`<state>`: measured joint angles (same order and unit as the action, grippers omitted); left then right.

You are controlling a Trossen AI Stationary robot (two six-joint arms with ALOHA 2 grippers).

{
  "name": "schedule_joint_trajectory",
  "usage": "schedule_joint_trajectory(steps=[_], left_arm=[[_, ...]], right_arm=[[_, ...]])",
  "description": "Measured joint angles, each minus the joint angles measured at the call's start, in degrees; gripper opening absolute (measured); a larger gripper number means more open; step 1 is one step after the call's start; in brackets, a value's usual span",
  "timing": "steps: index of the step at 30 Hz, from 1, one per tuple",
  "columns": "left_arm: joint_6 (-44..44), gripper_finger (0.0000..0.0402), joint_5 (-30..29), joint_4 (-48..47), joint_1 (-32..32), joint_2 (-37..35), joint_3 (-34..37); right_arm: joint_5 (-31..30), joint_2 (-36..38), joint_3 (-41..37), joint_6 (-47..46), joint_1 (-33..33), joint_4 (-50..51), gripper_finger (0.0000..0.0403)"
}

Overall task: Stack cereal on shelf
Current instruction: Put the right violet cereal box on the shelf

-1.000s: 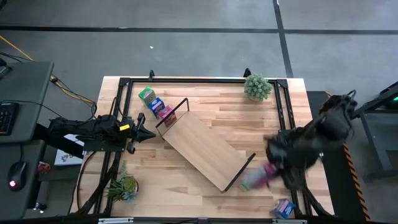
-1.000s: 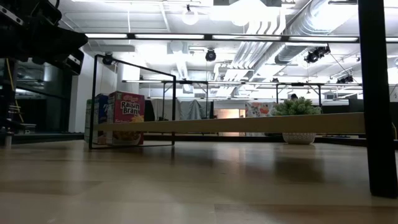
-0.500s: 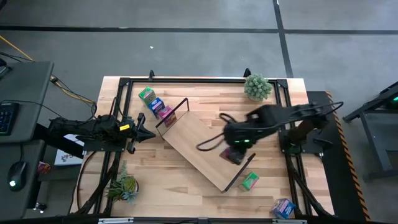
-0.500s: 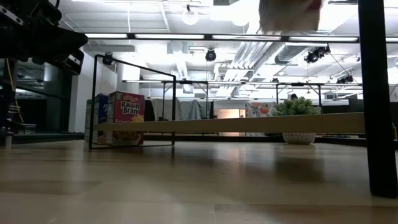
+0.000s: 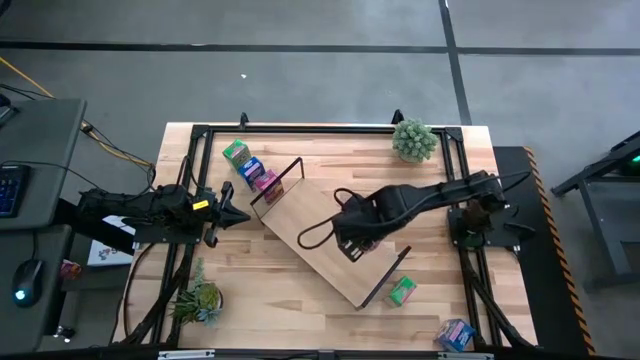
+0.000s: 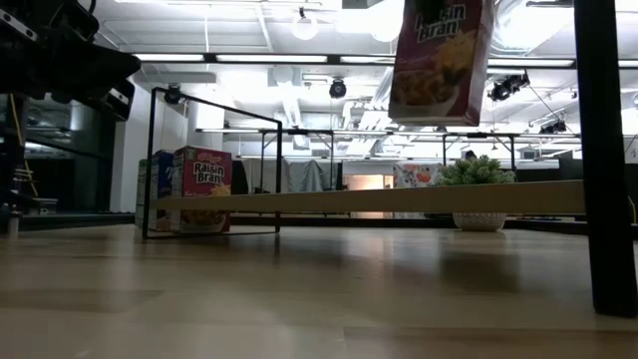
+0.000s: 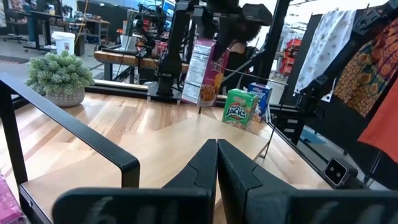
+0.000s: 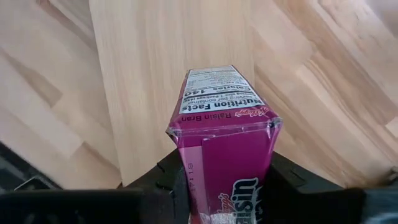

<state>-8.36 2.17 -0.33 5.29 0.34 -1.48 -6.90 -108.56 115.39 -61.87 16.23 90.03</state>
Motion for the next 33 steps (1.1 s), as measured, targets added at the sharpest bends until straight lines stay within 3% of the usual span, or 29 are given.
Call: schedule_joint_trajectory(steps=[9,19,33], left_arm=[[0.0,0.0003,0.01,0.06,-0.01,0.0,0.0],[-0.01,0.0003,0.01,0.1,0.0,0.0,0.0],[0.0,0.0003,0.0,0.1,0.0,0.0,0.01]], right_arm=[[-1.6,-0.22,-0.17,-4.07,1.94,-0.09,0.0124],[4.02,5.23,-17.19,-3.72,1.39,-1.83,0.0124],[7.3,8.94,-28.04,-3.86,1.39,-13.12,0.0124]])
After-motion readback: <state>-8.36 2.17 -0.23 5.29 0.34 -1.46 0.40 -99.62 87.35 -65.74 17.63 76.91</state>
